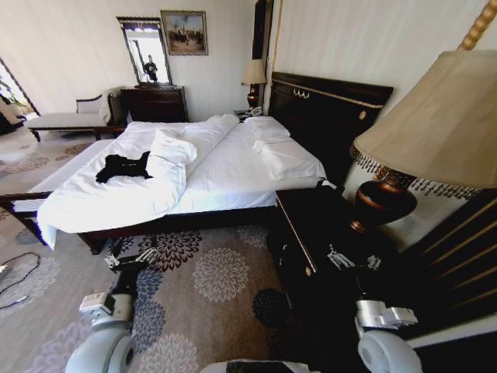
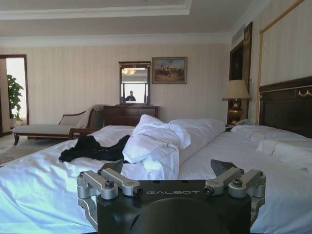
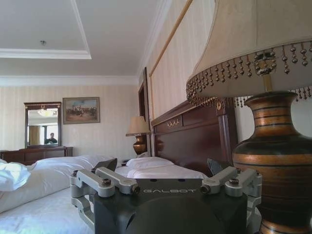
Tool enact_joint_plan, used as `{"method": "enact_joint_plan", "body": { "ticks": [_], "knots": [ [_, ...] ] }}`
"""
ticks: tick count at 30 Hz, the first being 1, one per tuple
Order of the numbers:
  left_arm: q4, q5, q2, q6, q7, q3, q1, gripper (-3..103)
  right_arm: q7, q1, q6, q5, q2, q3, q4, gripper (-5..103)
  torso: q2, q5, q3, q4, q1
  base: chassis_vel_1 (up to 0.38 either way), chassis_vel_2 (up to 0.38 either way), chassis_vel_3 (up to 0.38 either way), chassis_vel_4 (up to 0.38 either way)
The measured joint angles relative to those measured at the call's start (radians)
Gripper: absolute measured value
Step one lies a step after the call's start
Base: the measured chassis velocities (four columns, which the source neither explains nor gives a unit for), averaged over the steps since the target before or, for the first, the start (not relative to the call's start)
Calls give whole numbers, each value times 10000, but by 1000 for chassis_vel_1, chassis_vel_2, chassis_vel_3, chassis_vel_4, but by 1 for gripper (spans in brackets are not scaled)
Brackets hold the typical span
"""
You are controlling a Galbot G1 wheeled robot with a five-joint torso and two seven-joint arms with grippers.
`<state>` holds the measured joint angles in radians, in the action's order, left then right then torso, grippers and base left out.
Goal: Fold the clothes on the bed.
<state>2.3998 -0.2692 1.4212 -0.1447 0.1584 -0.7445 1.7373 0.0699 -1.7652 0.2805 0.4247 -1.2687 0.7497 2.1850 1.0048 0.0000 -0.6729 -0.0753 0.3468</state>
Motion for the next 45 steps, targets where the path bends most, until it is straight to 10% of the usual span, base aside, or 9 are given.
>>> {"method": "enact_joint_plan", "body": {
  "ticks": [45],
  "knots": [
    [-2, 144, 23, 40, 45, -1, 65, 100, -1284, 109, 58, 232, 214, 101, -111, 100, 0, 0, 1, 0, -1, -8, 8, 7, -6]
  ]
}}
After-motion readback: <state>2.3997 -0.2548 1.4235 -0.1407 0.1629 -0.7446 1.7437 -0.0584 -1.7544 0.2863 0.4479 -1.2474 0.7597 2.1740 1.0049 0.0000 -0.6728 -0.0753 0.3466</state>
